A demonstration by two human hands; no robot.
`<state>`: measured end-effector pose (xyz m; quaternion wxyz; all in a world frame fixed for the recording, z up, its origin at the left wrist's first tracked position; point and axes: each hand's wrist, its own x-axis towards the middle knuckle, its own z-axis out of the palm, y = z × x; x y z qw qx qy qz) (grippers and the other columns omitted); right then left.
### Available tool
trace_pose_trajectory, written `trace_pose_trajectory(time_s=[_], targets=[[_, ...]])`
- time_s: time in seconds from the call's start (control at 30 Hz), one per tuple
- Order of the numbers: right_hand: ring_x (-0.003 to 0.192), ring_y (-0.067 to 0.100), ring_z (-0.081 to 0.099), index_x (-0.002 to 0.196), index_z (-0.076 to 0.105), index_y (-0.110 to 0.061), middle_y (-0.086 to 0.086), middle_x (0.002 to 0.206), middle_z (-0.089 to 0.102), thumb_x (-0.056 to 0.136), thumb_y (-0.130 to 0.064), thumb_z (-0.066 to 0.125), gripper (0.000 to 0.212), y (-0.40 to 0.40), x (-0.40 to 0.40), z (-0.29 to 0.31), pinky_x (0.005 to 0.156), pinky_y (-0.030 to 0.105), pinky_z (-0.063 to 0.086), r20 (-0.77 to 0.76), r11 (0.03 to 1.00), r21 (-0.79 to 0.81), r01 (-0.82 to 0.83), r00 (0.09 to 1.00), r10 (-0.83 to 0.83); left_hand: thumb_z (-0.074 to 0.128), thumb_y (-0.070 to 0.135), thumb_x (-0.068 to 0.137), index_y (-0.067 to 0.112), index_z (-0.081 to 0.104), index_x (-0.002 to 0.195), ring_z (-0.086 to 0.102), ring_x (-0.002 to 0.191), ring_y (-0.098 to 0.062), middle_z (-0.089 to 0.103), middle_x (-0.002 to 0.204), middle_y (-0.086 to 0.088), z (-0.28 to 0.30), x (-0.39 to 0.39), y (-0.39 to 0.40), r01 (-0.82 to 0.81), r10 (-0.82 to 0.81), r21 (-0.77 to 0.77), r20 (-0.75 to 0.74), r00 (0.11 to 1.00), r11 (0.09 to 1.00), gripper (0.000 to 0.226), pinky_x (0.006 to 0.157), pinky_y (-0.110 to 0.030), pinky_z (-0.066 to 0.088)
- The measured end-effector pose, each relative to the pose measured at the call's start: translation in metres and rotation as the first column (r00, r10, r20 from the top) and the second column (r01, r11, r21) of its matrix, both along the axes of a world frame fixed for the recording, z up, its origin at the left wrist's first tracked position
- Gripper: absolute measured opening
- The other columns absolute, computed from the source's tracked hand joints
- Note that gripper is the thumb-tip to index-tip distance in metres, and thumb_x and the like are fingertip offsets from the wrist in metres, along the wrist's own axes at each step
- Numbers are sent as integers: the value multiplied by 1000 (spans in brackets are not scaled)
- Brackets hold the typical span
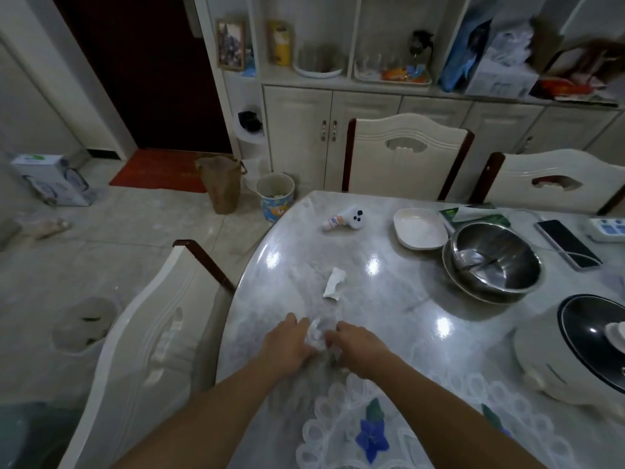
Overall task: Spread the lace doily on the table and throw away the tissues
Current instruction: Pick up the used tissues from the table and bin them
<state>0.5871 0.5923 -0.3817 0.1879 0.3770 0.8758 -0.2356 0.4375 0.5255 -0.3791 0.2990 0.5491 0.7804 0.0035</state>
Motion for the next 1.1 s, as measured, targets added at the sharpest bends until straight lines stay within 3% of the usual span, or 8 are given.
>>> trace_pose_trajectory(time_s=[0.13,0.27,0.37,0.53,0.7,0.87,0.97,1.1], targets=[[88,24,60,104,71,-12,12,112,66,86,-15,68,19,13,-2,-2,79,30,46,16,998,-15,53,998,-52,56,41,87,22,61,113,60,103,-26,58,115,-6,-6,-5,10,47,-47,9,31,998,999,32,87,-35,47],[96,27,68,103,71,-14,11,107,71,88,-15,65,16,45,-14,10,78,29,48,-136,965,61,257,959,-247,60,32,84,15,71,90,66,93,-27,70,102,-8,-5,-15,15,-25,24,4,49,998,1000,20,77,-30,48],[99,33,65,116,62,-17,15,112,68,89,-16,62,27,70,-30,17,81,34,49,-188,951,111,288,946,-264,64,27,84,10,71,92,66,95,-27,70,102,-11,-5,-31,16,-68,68,-2,41,997,998,20,79,-31,49],[109,33,62,145,38,-24,15,127,60,87,-9,64,65,89,-48,10,88,39,50,-92,963,62,261,963,-255,67,23,83,11,69,95,62,102,-27,67,108,-9,-5,-50,15,-118,115,73,35,993,990,16,82,-32,49],[98,28,64,116,62,-16,7,119,58,84,-17,66,32,89,-56,-11,83,35,54,-147,938,40,344,931,-335,65,24,85,13,68,90,63,95,-24,68,101,-6,-5,-61,8,-157,151,128,53,987,979,13,76,-31,47],[90,26,63,97,65,-19,5,118,53,81,-13,70,18,90,-53,-27,74,37,59,-226,917,66,393,901,-369,69,26,82,15,68,83,64,88,-23,69,92,-4,6,-75,1,-193,181,185,80,980,963,11,76,-33,50],[80,26,66,87,55,-13,10,92,66,86,-19,69,16,79,-52,-15,66,33,54,-218,890,64,452,876,-430,68,26,84,15,67,81,62,84,-20,67,87,-2,21,-84,-5,-194,179,236,85,980,952,11,76,-32,50],[78,26,67,59,49,-11,7,75,57,90,-16,63,35,53,-49,1,65,27,41,-119,894,62,444,892,-435,70,24,84,12,68,83,57,75,-13,59,78,4,42,-102,-17,-207,188,311,91,978,928,12,69,-24,45]])
